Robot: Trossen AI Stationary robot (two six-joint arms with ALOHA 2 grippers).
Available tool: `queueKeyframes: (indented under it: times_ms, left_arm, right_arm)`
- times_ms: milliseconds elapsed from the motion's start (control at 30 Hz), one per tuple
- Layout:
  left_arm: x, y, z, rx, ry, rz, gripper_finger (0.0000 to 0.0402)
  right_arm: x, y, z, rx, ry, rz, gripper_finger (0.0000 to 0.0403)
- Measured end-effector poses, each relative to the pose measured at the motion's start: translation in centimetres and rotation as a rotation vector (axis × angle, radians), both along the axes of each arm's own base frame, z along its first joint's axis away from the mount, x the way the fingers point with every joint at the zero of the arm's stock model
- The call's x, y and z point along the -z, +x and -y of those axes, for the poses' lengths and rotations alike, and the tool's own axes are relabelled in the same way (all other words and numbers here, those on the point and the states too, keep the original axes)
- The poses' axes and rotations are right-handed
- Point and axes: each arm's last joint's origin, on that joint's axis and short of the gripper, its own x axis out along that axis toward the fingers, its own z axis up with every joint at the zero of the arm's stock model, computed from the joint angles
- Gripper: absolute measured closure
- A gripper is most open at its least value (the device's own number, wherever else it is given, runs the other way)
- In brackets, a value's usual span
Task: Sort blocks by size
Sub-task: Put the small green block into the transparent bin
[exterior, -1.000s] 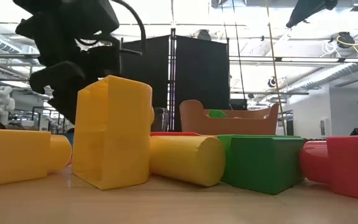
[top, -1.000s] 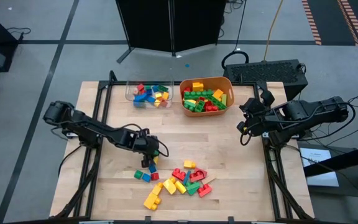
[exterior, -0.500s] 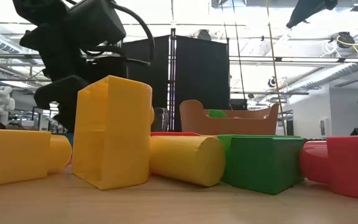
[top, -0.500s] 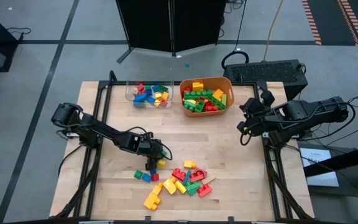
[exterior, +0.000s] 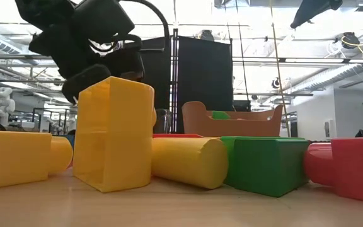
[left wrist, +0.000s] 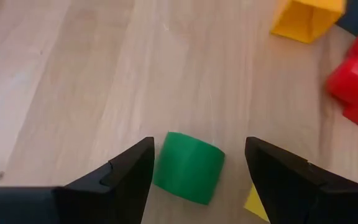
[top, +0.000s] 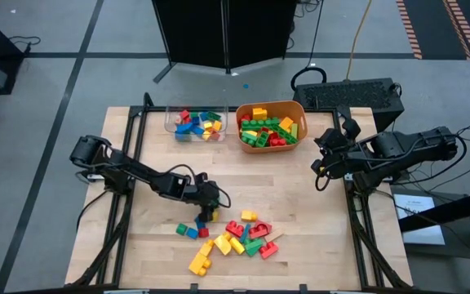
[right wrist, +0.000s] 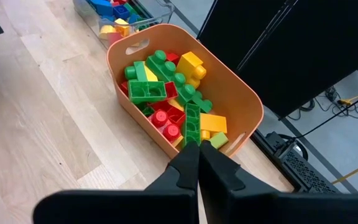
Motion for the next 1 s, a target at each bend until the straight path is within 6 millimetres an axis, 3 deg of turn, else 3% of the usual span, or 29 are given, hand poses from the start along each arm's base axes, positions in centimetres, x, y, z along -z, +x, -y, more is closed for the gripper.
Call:
queueKeyframes:
  times_ms: [433, 533, 700, 1000]
  left_arm:
    - [1.5, 0.2, 0.0, 0.026, -0.028, -0.059, 0.0151]
    - [1.6, 0.2, 0.0, 0.027, -0.027, -0.066, 0.0174]
    - [1.6, 0.1, 0.0, 0.047, -0.011, -0.075, 0.0254]
    - [1.1, 0.8, -0.2, 0.014, -0.029, -0.067, 0.0258]
  right_arm:
    - [0.0, 0.0, 0.0, 0.000, 0.000, 0.000, 0.0399]
    - [0.0, 0.0, 0.0, 0.000, 0.000, 0.000, 0.0399]
    - [0.0, 0.0, 0.0, -0.002, -0.001, -0.001, 0.0399]
    - [0.0, 0.0, 0.0, -0.003, -0.003, -0.005, 0.0399]
